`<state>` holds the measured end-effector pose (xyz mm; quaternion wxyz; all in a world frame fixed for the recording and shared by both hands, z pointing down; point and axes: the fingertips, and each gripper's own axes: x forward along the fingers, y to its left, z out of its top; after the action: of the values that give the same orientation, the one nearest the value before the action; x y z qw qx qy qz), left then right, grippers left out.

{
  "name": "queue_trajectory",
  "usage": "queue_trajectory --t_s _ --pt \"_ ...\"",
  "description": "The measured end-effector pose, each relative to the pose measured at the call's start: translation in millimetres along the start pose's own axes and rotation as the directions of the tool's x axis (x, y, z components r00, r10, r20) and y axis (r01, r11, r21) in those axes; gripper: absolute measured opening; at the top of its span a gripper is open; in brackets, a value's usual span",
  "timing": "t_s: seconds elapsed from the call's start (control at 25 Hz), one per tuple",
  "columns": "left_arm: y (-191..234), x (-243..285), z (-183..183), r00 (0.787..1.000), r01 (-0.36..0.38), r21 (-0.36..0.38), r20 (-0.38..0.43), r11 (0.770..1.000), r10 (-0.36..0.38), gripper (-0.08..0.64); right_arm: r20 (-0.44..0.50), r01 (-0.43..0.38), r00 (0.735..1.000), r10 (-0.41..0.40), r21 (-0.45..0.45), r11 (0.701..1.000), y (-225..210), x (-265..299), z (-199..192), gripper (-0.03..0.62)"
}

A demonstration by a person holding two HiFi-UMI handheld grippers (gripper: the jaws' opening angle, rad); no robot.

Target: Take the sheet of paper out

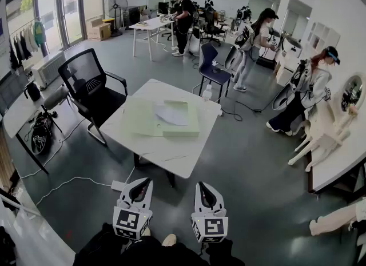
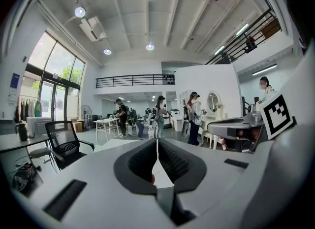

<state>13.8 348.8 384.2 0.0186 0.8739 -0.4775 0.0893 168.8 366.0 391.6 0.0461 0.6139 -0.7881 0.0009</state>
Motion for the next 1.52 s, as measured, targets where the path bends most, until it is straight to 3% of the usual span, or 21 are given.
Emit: queue_trajectory --t_s 0.96,1.2,1.52 --pt "17 10 5 1.0 -0.005 -0.001 0.006 1.0 0.005 0.029 0.02 -0.002 1.0 0.002 -0.01 1.0 4 21 8 0.017" --pt "47 50 -3 1.0 0.016 0.003 -0.012 1.0 -0.016 0.029 0.013 0.009 1.0 -0.009 0.001 1.0 -3 72 1 0.017" --pt "128 149 4 0.999 0.025 -0.012 -0.027 1.0 -0.025 0.029 -0.008 0.008 1.0 -0.008 0.001 1.0 -18 199 3 0.017"
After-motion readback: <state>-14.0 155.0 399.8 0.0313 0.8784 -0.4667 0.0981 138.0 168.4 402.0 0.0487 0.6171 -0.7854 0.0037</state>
